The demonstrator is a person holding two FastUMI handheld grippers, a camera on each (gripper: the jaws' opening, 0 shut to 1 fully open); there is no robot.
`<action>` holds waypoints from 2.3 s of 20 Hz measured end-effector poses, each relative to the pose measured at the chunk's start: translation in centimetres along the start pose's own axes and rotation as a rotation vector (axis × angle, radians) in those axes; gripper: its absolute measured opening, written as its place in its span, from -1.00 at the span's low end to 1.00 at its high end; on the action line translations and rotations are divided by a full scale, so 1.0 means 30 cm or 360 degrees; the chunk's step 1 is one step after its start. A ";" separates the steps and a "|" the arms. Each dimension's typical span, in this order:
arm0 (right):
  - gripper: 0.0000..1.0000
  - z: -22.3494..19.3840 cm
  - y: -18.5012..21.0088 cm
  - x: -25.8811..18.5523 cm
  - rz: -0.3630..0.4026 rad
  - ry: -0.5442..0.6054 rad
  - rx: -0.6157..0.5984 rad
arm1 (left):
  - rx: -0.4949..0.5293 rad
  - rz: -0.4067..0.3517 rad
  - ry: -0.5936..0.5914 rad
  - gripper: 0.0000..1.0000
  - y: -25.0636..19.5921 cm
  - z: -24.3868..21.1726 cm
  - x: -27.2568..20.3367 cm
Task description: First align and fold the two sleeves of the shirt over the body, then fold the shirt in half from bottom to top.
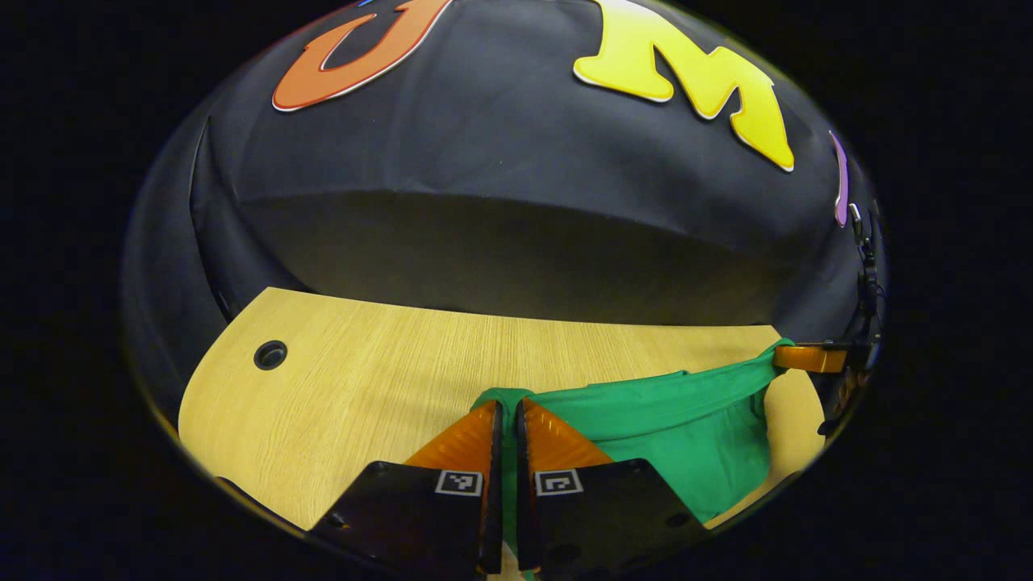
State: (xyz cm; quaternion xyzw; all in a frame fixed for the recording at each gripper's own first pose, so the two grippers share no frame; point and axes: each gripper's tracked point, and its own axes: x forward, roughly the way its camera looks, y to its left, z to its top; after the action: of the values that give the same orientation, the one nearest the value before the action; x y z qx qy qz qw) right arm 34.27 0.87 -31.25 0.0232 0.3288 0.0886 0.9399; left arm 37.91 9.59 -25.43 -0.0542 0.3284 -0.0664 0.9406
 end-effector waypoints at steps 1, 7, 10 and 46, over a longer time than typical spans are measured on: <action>-0.91 -0.020 0.006 0.012 0.0004 0.0012 -0.0001 | 0.0007 -0.0001 0.0011 -0.75 -0.003 -0.013 0.013; 0.82 -0.114 -0.021 -0.050 -0.0101 0.0015 0.0023 | -0.0050 0.0076 0.0003 1.00 -0.017 0.001 -0.042; 0.95 -0.101 -0.020 -0.145 -0.0156 -0.0059 0.0006 | -0.0046 0.0126 -0.0055 1.00 -0.010 0.048 -0.116; 0.94 0.142 0.273 -1.585 -0.0208 -0.0982 -0.0112 | 0.0263 0.0111 -0.0875 0.89 -0.428 0.416 -1.424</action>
State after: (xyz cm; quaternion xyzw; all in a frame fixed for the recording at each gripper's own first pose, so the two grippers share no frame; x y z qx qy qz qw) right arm -0.85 0.36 2.12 -0.0046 0.0258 0.0280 0.9993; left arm 11.43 4.52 12.25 0.0181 0.0561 -0.0433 0.9973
